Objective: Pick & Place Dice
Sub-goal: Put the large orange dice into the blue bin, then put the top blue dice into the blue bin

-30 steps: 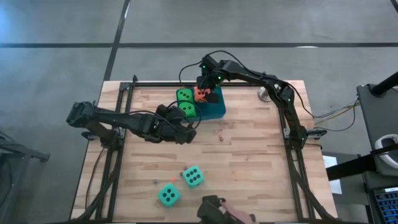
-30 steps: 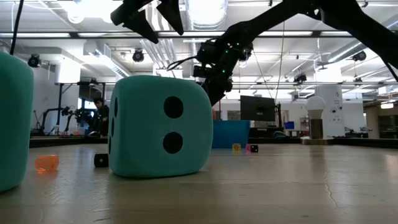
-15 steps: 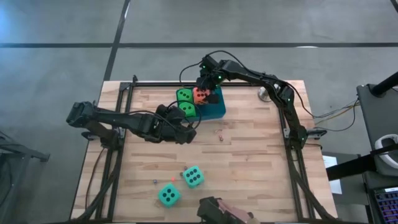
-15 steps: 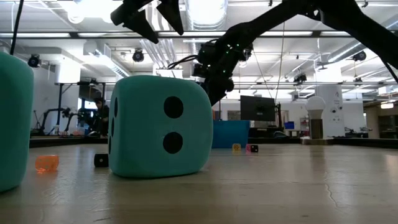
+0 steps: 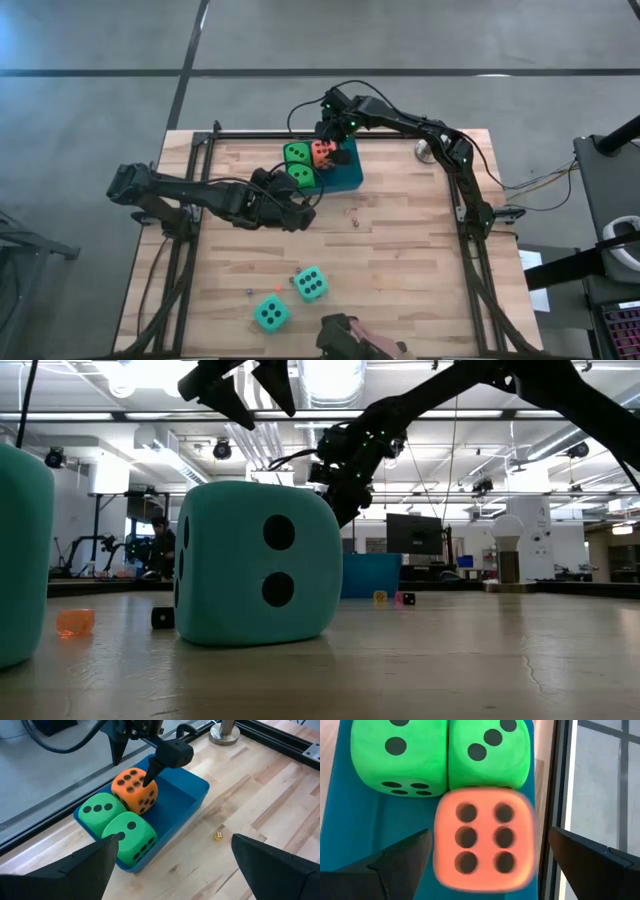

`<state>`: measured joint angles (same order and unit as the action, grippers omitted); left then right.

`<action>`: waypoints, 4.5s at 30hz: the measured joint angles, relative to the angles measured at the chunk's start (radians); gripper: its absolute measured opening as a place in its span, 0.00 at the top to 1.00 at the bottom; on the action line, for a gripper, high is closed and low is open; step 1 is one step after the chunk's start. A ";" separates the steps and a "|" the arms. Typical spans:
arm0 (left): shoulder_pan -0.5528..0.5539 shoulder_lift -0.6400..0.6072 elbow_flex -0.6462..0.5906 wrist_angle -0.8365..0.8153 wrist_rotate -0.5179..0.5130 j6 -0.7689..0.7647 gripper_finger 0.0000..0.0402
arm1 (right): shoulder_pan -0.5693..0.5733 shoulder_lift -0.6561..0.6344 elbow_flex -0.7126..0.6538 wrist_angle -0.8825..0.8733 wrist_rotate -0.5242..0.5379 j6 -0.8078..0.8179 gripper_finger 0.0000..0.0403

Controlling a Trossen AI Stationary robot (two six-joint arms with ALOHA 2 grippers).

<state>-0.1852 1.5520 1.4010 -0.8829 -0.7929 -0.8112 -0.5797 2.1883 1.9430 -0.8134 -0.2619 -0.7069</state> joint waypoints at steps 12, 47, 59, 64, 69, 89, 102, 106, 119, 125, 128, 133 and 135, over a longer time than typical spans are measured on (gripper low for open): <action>0.000 0.000 0.000 0.000 0.000 0.000 0.02 | -0.001 -0.001 0.026 -0.027 0.005 0.020 0.01; 0.000 0.000 0.000 0.000 0.000 0.000 0.04 | -0.051 -0.009 -0.044 -0.076 -0.084 0.192 0.01; 0.000 0.000 0.000 0.000 0.000 0.000 0.04 | -0.059 -0.009 -0.038 -0.098 -0.106 0.230 0.01; 0.000 0.000 0.000 0.000 0.000 0.000 0.03 | -0.079 -0.009 -0.040 -0.162 -0.105 0.237 0.01; 0.000 0.000 0.000 0.000 0.000 0.000 0.03 | -0.081 -0.009 -0.041 -0.151 -0.105 0.237 0.01; 0.000 0.000 0.000 0.000 0.000 0.000 0.04 | -0.072 -0.011 -0.113 0.012 -0.146 0.297 0.01; 0.000 0.000 0.000 0.000 0.000 0.000 0.03 | -0.073 -0.011 -0.103 0.042 -0.185 0.315 0.01; 0.000 -0.001 0.000 0.000 0.000 0.000 0.04 | -0.074 -0.034 -0.102 0.031 -0.182 0.307 0.01; 0.000 -0.001 0.000 0.000 0.000 0.000 0.04 | -0.091 -0.203 -0.106 -0.003 -0.155 0.304 0.01; 0.000 -0.001 0.000 0.000 0.000 0.000 0.04 | -0.092 -0.295 -0.109 -0.003 -0.146 0.305 0.01; 0.000 -0.001 0.000 0.000 0.000 0.000 0.03 | -0.091 -0.345 -0.109 -0.012 -0.120 0.310 0.01; 0.000 -0.001 0.000 0.000 0.000 0.000 0.03 | -0.091 -0.424 -0.114 -0.029 -0.101 0.312 0.01; 0.000 -0.001 0.000 0.000 0.000 0.000 0.03 | -0.091 -0.454 -0.116 -0.046 -0.101 0.312 0.01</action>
<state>-0.1853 1.5509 1.4010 -0.8829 -0.7929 -0.8116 -0.6704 1.7342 1.8267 -0.8599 -0.3626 -0.3950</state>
